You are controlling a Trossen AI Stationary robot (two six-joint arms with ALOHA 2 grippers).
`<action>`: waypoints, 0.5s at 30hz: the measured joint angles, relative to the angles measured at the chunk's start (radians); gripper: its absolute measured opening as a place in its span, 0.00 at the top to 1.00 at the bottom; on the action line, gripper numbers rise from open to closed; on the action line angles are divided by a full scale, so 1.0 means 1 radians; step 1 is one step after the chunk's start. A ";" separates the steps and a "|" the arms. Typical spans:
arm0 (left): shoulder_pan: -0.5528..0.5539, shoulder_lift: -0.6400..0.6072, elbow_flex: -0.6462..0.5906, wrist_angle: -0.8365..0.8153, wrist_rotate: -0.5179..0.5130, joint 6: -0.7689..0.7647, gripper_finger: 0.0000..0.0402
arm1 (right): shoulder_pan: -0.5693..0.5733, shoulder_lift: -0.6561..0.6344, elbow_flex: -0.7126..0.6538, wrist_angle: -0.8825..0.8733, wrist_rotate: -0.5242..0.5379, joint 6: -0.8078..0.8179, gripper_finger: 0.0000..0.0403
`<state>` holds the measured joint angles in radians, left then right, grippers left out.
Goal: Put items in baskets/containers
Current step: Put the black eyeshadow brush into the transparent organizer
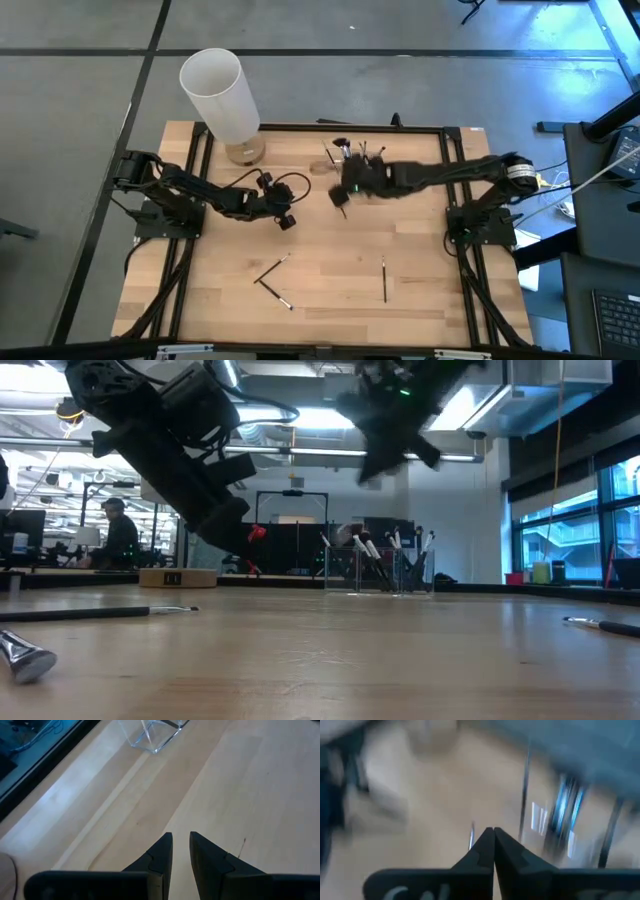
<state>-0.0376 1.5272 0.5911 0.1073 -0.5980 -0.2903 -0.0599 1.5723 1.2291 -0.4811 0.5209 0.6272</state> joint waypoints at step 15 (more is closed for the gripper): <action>0.000 0.000 0.000 -0.142 -0.085 -0.026 0.85 | -0.191 0.109 0.005 0.304 -0.254 -0.162 0.99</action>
<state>-0.0372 1.5273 0.5911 -0.0347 -0.6827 -0.3158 -0.2508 1.6817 1.2339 -0.1770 0.2665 0.4649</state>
